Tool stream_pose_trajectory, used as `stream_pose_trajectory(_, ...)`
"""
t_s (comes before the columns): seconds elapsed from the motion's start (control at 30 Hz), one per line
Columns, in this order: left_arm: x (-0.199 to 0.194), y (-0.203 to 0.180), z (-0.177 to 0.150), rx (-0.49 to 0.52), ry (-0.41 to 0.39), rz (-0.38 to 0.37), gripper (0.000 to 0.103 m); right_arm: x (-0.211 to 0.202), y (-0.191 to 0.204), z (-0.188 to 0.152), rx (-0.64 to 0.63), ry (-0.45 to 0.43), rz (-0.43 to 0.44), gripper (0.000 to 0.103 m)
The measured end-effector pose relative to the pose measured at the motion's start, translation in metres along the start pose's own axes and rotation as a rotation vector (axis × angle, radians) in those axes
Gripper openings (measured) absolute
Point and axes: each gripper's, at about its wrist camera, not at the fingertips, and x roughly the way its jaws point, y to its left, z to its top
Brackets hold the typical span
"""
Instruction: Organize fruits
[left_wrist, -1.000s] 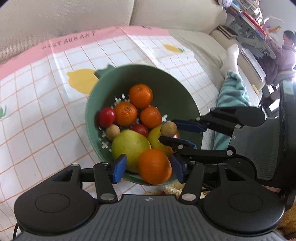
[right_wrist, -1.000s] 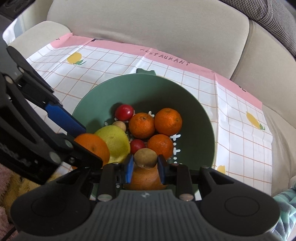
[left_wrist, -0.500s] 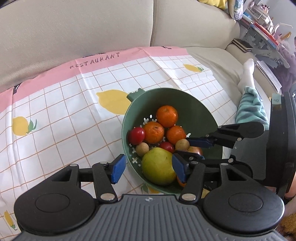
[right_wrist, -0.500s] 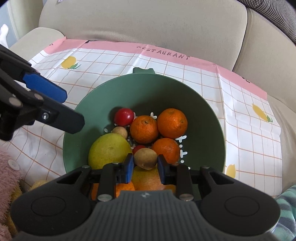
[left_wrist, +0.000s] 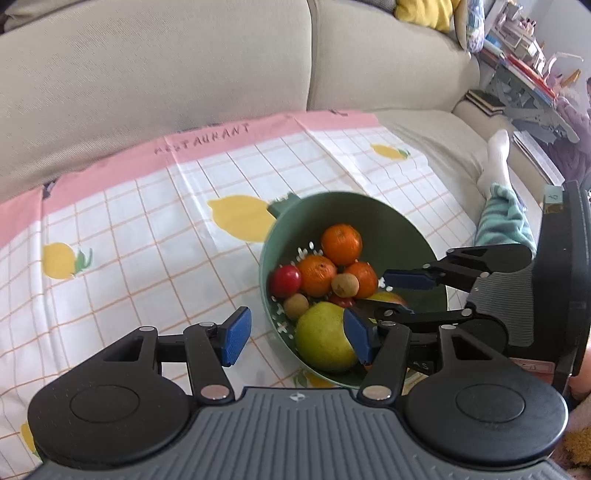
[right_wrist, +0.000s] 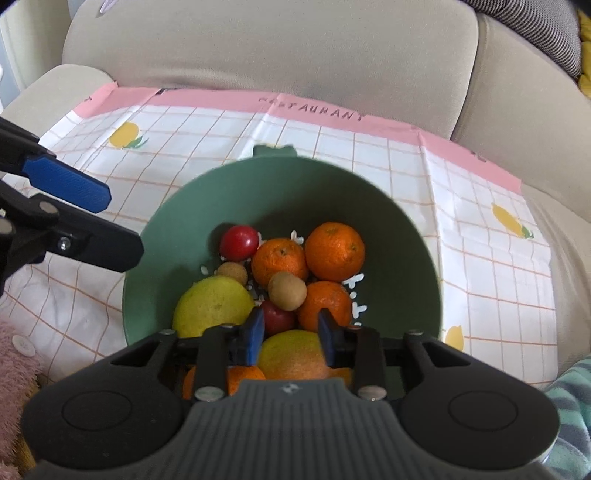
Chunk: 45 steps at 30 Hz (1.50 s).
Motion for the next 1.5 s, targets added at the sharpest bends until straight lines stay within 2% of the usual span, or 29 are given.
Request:
stream_pose_trajectory(0.2,-0.026,0.006,0.001,0.0,-0.108,0.046,0.068,-0.026,0.008,0.012,0.012,-0.075,-0.027,0.045)
stream_pose_trajectory(0.23,-0.032,0.006,0.001,0.003,-0.134,0.064,0.068,-0.031,0.009,0.015,0.015,-0.09,-0.029,0.047)
stream_pose_trajectory(0.33,-0.05,0.008,0.0,0.023,-0.222,0.132,0.068,-0.05,0.014,0.023,0.034,-0.148,-0.027,0.062)
stream_pose_trajectory(0.43,-0.07,0.006,-0.001,0.043,-0.307,0.215,0.068,-0.07,0.016,0.031,0.065,-0.205,-0.02,0.069)
stream_pose_trajectory(0.57,-0.093,0.0,-0.005,0.063,-0.4,0.325,0.081,-0.094,0.02,0.037,0.146,-0.265,-0.011,0.082)
stream_pose_trajectory(0.63,-0.101,-0.004,-0.01,0.07,-0.419,0.366,0.086,-0.105,0.022,0.037,0.184,-0.282,-0.014,0.085)
stream_pose_trajectory(0.77,-0.11,-0.009,-0.019,0.046,-0.435,0.416,0.087,-0.125,0.032,0.028,0.226,-0.324,-0.034,0.092)
stream_pose_trajectory(0.93,-0.115,-0.018,-0.032,0.043,-0.436,0.456,0.087,-0.141,0.046,0.01,0.228,-0.326,-0.066,0.094)
stream_pose_trajectory(1.3,-0.115,-0.038,-0.064,0.027,-0.37,0.493,0.087,-0.155,0.054,-0.026,0.247,-0.281,-0.087,0.095)
stream_pose_trajectory(1.5,-0.105,-0.043,-0.078,0.045,-0.291,0.511,0.087,-0.154,0.049,-0.038,0.288,-0.246,-0.109,0.096)
